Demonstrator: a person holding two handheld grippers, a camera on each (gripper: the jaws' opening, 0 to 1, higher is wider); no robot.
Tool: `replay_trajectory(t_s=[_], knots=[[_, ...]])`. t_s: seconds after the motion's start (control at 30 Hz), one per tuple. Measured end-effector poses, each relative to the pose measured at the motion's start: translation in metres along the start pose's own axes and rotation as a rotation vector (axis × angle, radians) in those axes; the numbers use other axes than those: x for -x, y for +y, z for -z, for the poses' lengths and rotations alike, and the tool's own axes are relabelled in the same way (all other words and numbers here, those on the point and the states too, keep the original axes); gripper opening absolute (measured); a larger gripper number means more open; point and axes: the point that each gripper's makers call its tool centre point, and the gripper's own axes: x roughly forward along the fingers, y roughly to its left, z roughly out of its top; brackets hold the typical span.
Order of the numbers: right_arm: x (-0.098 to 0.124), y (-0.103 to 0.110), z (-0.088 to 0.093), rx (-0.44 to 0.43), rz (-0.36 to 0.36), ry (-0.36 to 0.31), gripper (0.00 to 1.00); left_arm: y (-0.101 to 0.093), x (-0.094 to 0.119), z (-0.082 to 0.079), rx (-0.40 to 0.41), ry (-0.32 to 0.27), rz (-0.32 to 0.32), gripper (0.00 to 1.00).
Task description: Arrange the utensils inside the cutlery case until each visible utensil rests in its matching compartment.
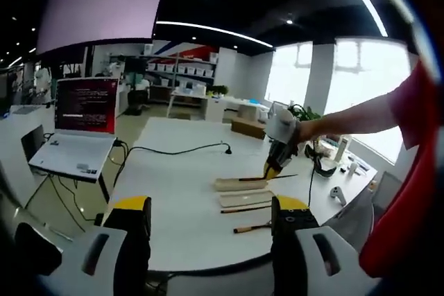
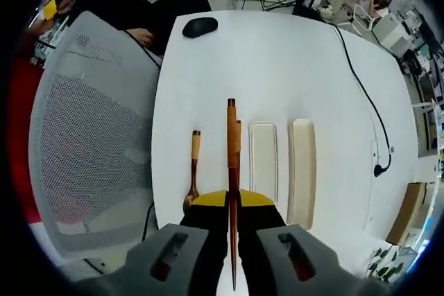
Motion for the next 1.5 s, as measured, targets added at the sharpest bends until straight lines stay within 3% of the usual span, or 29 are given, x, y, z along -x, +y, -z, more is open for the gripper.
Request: replay_trajectory(t_s=[0.3,0.5,0.87,1.27,1.5], knots=[[0.008,-0.017,0.002,-0.002,0.017,0.003,0.0,-0.002,-0.001,0.002,0.004,0.005,-0.001,0.72],[0.006,-0.023,0.005,-0.004,-0.01,0.015,0.0,-0.001,-0.002,0.004,-0.006,0.019,-0.004,0.72],[0.017,-0.045,0.003,-0.007,0.022,0.017,0.0,0.004,-0.004,0.007,-0.01,0.028,-0.006,0.72],[0.011,-0.061,0.007,-0.027,0.044,0.027,0.0,0.006,-0.01,0.009,-0.021,0.046,0.004,0.71],[0.01,-0.072,-0.002,-0.052,0.031,-0.006,0.0,0.006,-0.013,0.011,-0.014,0.058,0.007,0.71]])
